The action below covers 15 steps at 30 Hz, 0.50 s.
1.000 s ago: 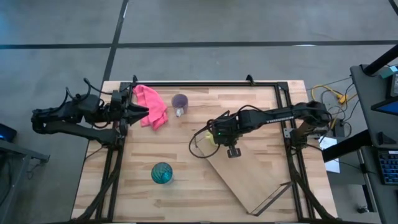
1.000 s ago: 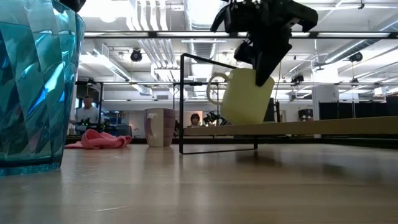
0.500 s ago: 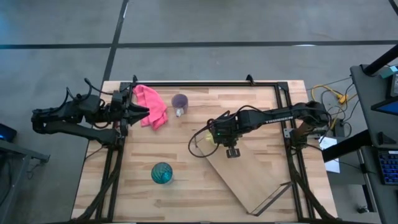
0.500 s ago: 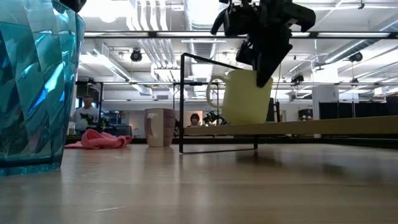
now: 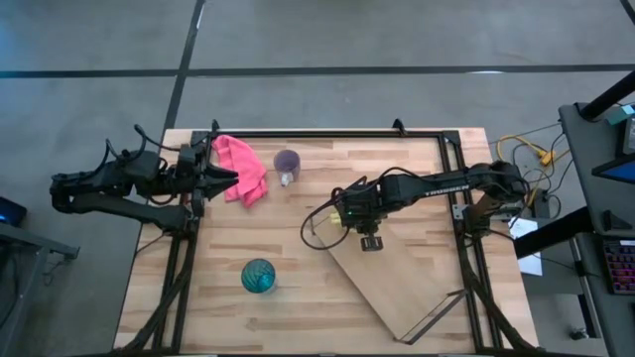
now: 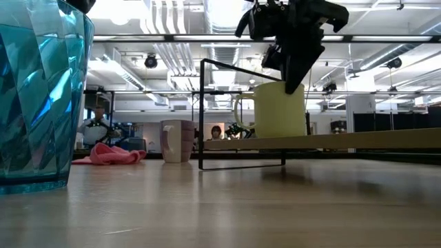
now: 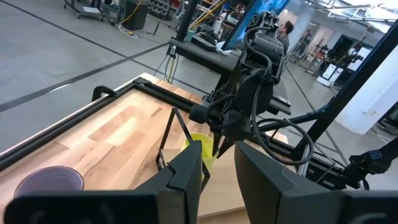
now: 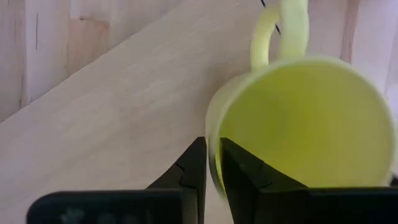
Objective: Stack small to large cups/mugs on shelf
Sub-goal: Put the violet mug on the shelf
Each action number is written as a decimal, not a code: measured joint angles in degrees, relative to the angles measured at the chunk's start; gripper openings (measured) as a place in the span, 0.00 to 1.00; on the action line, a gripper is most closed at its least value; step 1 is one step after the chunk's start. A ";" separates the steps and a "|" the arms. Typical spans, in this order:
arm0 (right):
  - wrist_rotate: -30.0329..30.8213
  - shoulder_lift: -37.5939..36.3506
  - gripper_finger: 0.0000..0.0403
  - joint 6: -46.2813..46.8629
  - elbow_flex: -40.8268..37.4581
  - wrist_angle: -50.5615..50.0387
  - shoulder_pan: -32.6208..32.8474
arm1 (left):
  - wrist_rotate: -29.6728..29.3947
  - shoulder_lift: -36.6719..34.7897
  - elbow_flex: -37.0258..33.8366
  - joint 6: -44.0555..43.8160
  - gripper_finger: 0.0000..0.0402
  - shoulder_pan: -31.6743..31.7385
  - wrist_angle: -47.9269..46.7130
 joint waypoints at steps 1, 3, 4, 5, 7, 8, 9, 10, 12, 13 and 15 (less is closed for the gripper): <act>0.00 -0.04 0.10 0.38 0.82 -1.18 0.00 | 0.00 0.00 0.00 0.00 0.20 0.00 0.00; 0.01 -0.12 0.10 0.29 3.13 -3.62 0.00 | 0.00 0.00 0.00 0.00 0.20 0.00 -0.01; 0.01 -0.17 0.10 0.08 4.41 -5.02 0.00 | 0.00 0.00 0.00 0.00 0.20 0.00 0.00; 0.01 -0.20 0.10 -0.06 5.68 -6.18 0.00 | 0.00 0.00 0.00 0.00 0.20 0.02 0.00; -0.01 -0.20 0.10 -0.12 8.34 -7.18 0.00 | 0.00 0.00 0.00 0.00 0.20 0.00 0.05; -0.01 -0.20 0.10 -0.12 9.64 -7.61 0.07 | 0.00 0.00 0.00 -0.04 0.20 0.00 0.15; 0.01 -0.20 0.10 -0.12 11.07 -8.27 0.19 | 0.00 0.04 0.00 -0.06 0.20 0.00 0.19; -0.01 -0.20 0.10 -0.14 12.59 -9.20 0.24 | 0.00 0.12 0.00 -0.15 0.20 0.01 0.21; -0.01 -0.20 0.10 0.04 15.71 -11.94 0.24 | 0.02 0.33 0.00 -2.34 0.20 0.01 0.21; -0.01 -0.20 0.10 0.50 17.30 -13.34 0.24 | 0.02 0.42 0.00 -4.38 0.20 0.00 0.16; 0.03 -0.20 0.10 1.57 20.23 -16.16 0.24 | 0.07 0.57 0.00 -8.44 0.20 0.01 -0.04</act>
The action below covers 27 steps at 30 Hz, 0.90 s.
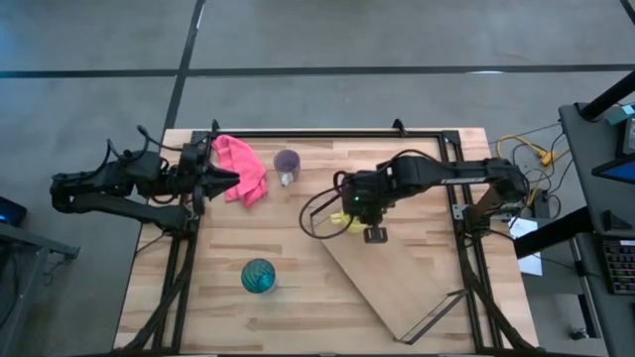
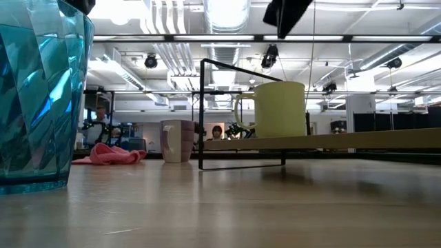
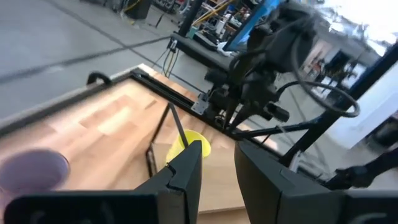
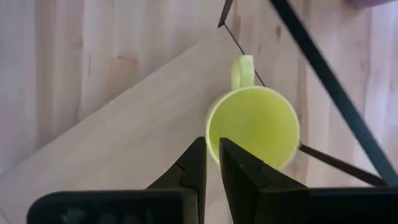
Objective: Stack small to large cups/mugs on shelf
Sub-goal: Put the violet mug on the shelf
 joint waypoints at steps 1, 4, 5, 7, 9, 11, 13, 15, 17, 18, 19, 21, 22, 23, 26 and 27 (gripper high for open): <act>0.29 0.00 0.10 0.31 1.47 -1.27 0.00 | 0.32 0.16 0.00 -0.80 0.20 -0.01 -0.02; 2.01 -0.02 0.10 0.48 5.41 -3.50 0.00 | 2.92 0.92 0.00 1.11 0.20 0.01 -0.01; 3.02 -0.02 0.10 0.45 6.52 -3.88 0.00 | 3.29 1.30 0.00 2.16 0.20 -0.01 -0.02; 4.16 -0.02 0.10 -0.42 8.53 -4.90 0.00 | 3.71 2.31 0.00 3.84 0.20 -0.01 -0.02; 6.00 0.00 0.10 -1.05 10.15 -5.98 0.00 | 3.73 3.51 0.00 5.21 0.20 -0.01 -0.02; 7.97 0.00 0.12 -1.01 11.42 -7.43 0.00 | 3.79 4.68 0.00 6.87 0.20 -0.01 -0.02; 8.66 0.00 0.14 -0.21 12.10 -8.78 0.00 | 3.91 5.66 0.00 8.70 0.20 -0.01 -0.01; 9.90 0.04 0.18 0.96 12.24 -9.92 0.00 | 3.90 6.65 0.00 10.49 0.20 0.01 0.05; 10.76 0.10 0.21 1.63 12.31 -10.84 0.00 | 3.03 7.73 0.00 12.17 0.20 0.03 0.15; 11.28 0.11 0.23 1.75 12.29 -10.84 0.00 | 1.92 8.44 0.00 12.77 0.20 0.09 0.15; 11.79 0.11 0.25 1.75 12.24 -10.78 0.00 | 0.73 9.16 0.02 12.90 0.20 0.11 0.11; 13.24 0.11 0.28 1.51 12.20 -10.95 0.00 | -1.74 10.48 1.10 12.92 0.20 0.12 0.13; 14.31 0.11 0.29 1.32 12.20 -10.97 0.00 | -2.88 11.25 1.87 12.92 0.20 0.12 0.32; 15.74 0.09 0.30 1.35 12.20 -11.25 -0.02 | -4.22 12.18 2.47 12.92 0.20 0.14 0.25; 20.12 0.03 0.32 1.58 13.18 -13.34 -0.30 | -6.12 15.61 4.77 12.97 0.20 0.87 -0.01; 21.31 -0.04 0.32 1.84 13.50 -14.02 -0.42 | -6.16 16.82 5.63 12.95 0.20 1.33 -0.58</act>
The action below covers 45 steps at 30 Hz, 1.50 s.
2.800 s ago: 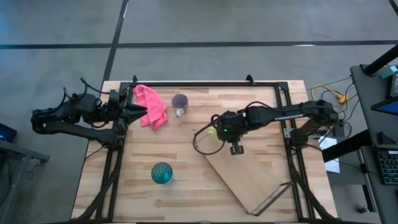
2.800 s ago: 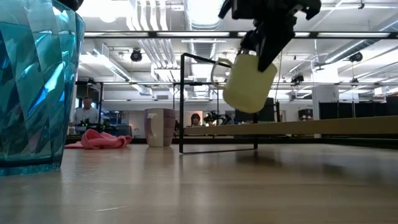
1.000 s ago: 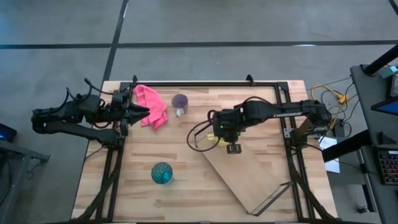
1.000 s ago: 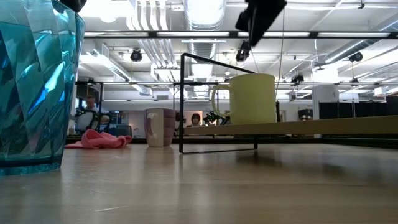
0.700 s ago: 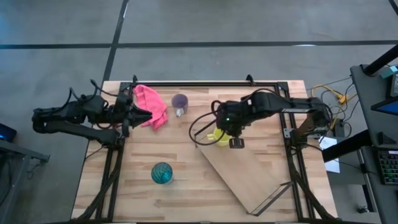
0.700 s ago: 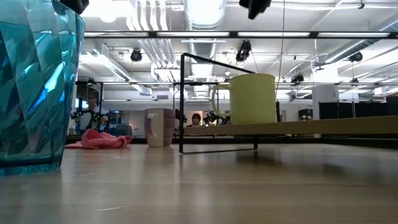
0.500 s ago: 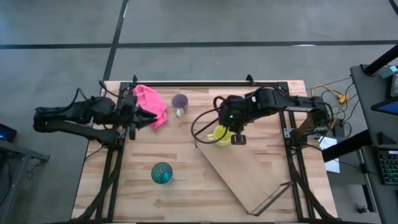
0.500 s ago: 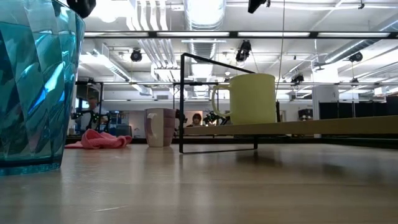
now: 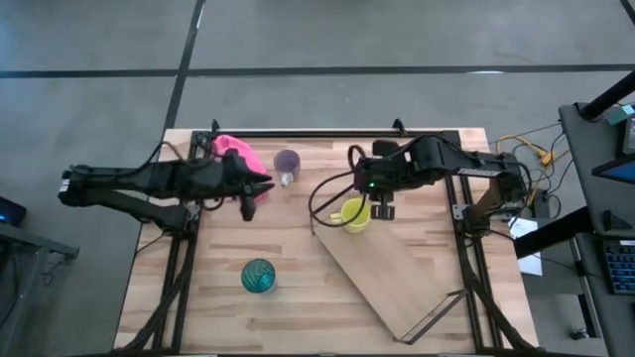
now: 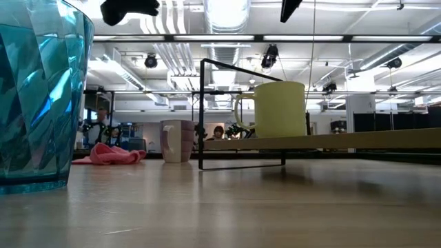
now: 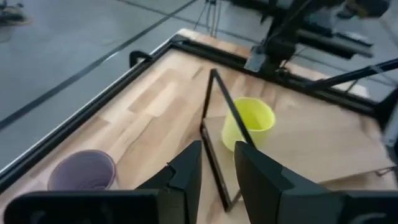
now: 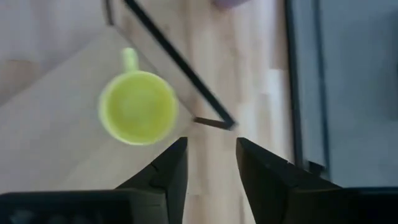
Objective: Stack small to large cups/mugs on shelf
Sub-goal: Put the violet mug on the shelf
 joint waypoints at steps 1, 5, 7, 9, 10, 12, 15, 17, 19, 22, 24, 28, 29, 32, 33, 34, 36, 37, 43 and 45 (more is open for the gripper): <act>1.10 -0.08 0.33 0.67 0.37 -0.78 -0.18 | -0.21 1.26 0.97 -0.02 0.20 0.52 -0.25; 4.22 -0.57 0.32 5.39 1.03 -1.34 -1.09 | -1.71 6.79 5.11 -0.36 0.20 3.62 -1.24; 5.03 -1.31 0.32 7.38 1.10 -1.37 -1.61 | -1.70 9.99 7.66 -2.07 0.20 5.91 -4.05; 5.99 -2.37 0.31 9.57 1.19 -1.35 -2.29 | -1.65 13.21 10.40 -3.35 0.20 8.40 -8.31; 6.83 -2.91 0.30 11.03 1.18 -1.39 -2.63 | -1.64 14.82 11.68 -3.46 0.20 9.70 -10.33; 8.41 -3.92 0.30 13.95 1.05 -1.39 -3.11 | -1.61 18.27 13.91 -3.27 0.20 12.10 -13.70; 9.31 -5.16 0.29 17.77 0.95 -1.37 -3.58 | -0.90 23.35 16.22 -3.07 0.20 15.53 -14.84; 9.31 -5.80 0.29 19.76 0.93 -1.27 -3.65 | 2.12 26.77 17.90 -3.37 0.20 17.73 -14.73; 9.29 -6.27 0.29 21.32 0.89 -1.18 -3.62 | 4.58 30.11 19.52 -5.22 0.20 19.52 -14.51; 9.29 -6.43 0.29 21.81 0.81 -1.15 -3.62 | 4.84 34.72 21.49 -7.07 0.20 21.41 -14.64; 9.27 -6.43 0.28 21.81 0.67 -1.11 -3.60 | 4.83 37.44 22.89 -8.45 0.20 22.40 -14.72; 9.23 -6.40 0.28 21.76 -0.06 -1.13 -3.60 | 6.31 41.70 25.20 -10.63 0.20 23.44 -14.78; 9.21 -6.34 0.28 21.75 -0.29 -1.16 -3.60 | 6.23 42.61 25.62 -10.63 0.20 23.44 -14.74; 9.21 -6.30 0.28 21.56 -0.89 -1.15 -3.60 | 5.31 44.61 26.65 -10.68 0.20 23.42 -15.68; 9.19 -6.30 0.28 21.24 -1.07 -1.15 -3.60 | 4.49 45.20 27.01 -10.70 0.20 23.42 -16.52; 9.20 -6.30 0.28 21.08 -1.27 -1.15 -3.60 | 3.93 45.65 27.24 -10.77 0.20 23.43 -17.52; 9.18 -6.30 0.28 20.80 -1.62 -1.19 -3.60 | 3.06 46.40 27.51 -11.35 0.20 23.49 -19.71; 9.18 -6.30 0.28 20.76 -1.73 -1.19 -3.60 | 2.85 46.65 27.51 -12.26 0.20 23.55 -20.88; 9.18 -6.30 0.28 20.65 -2.66 -1.24 -3.60 | 3.03 47.45 27.38 -13.82 0.20 23.55 -21.71; 9.18 -6.30 0.28 20.56 -3.17 -1.24 -3.60 | 3.18 47.45 27.38 -15.26 0.20 23.55 -21.74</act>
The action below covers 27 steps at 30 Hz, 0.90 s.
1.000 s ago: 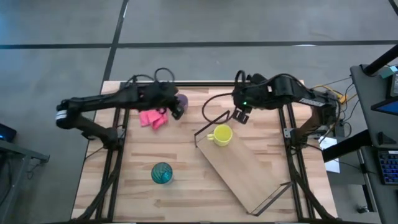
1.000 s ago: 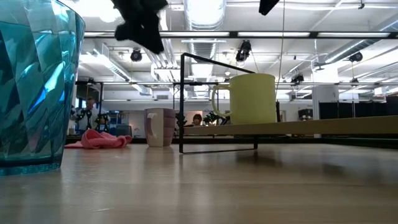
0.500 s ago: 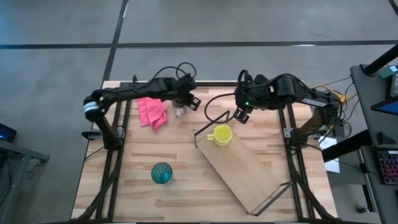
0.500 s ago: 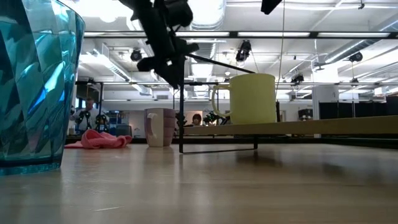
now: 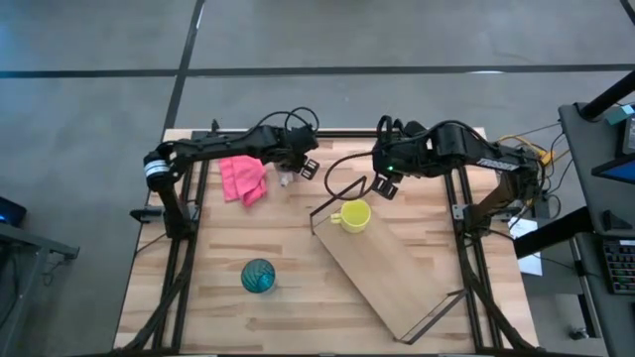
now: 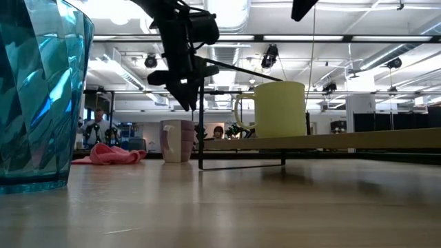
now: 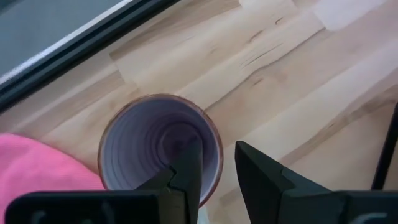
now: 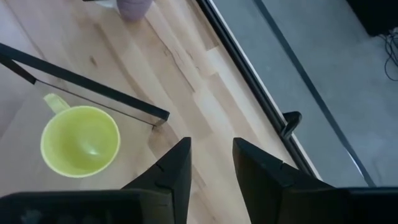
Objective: Stack small to large cups/mugs on shelf
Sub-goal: Put the violet mug on the shelf
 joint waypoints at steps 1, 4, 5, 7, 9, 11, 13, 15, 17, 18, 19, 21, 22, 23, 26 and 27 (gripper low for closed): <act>0.00 0.00 0.28 -0.04 -0.34 0.01 0.00 | 0.02 0.02 0.00 -0.80 0.20 0.00 0.00; 0.00 0.00 0.28 -0.04 -1.74 0.02 0.00 | 0.08 0.04 -0.02 -1.38 0.20 0.00 0.00; -0.02 0.02 0.28 -0.04 -2.22 0.00 0.00 | 0.01 0.11 -0.02 -1.41 0.20 0.00 0.00; -0.04 0.02 0.28 -0.02 -2.90 -0.11 0.00 | -0.07 0.28 -0.02 -1.43 0.20 0.00 0.00; -0.06 0.02 0.28 0.03 -3.31 -0.11 0.00 | -0.07 0.59 -0.11 -1.45 0.20 0.00 0.00; -0.07 0.02 0.28 0.09 -3.56 -0.09 0.02 | -0.07 1.08 -0.14 -2.13 0.20 0.00 0.09; -0.09 0.02 0.28 0.16 -3.66 -0.10 0.02 | -0.07 1.77 -0.33 -2.91 0.20 0.00 0.03; -0.09 0.02 0.28 0.12 -3.70 -0.11 0.02 | -0.11 2.60 -0.33 -2.90 0.20 -0.02 0.05; -0.11 0.02 0.27 0.10 -3.57 -0.06 0.02 | -0.13 3.39 -0.35 -2.90 0.20 0.00 0.10; -0.11 0.02 0.27 -0.09 -3.56 -0.09 0.02 | -0.13 3.74 -0.35 -2.90 0.20 0.00 0.22; -0.13 0.00 0.27 -0.30 -3.56 -0.13 0.02 | -0.18 4.14 -0.35 -2.88 0.20 0.00 0.37; -0.15 0.00 0.27 -0.55 -3.60 -0.11 0.02 | -0.22 4.98 -0.35 -2.87 0.20 0.00 0.68; -0.25 0.00 0.27 -0.94 -3.60 -0.11 0.02 | -0.22 5.29 -0.35 -2.87 0.20 0.00 1.17; -0.26 0.00 0.27 -1.54 -3.60 -0.11 0.02 | -0.22 5.47 -0.35 -2.86 0.20 0.00 1.89; -0.26 -0.04 0.27 -3.23 -3.58 -0.12 0.02 | -0.28 6.31 -0.35 -2.89 0.20 0.00 3.93; -0.26 -0.04 0.26 -3.32 -3.58 -0.13 0.02 | -0.28 6.56 -0.35 -2.88 0.20 0.00 4.13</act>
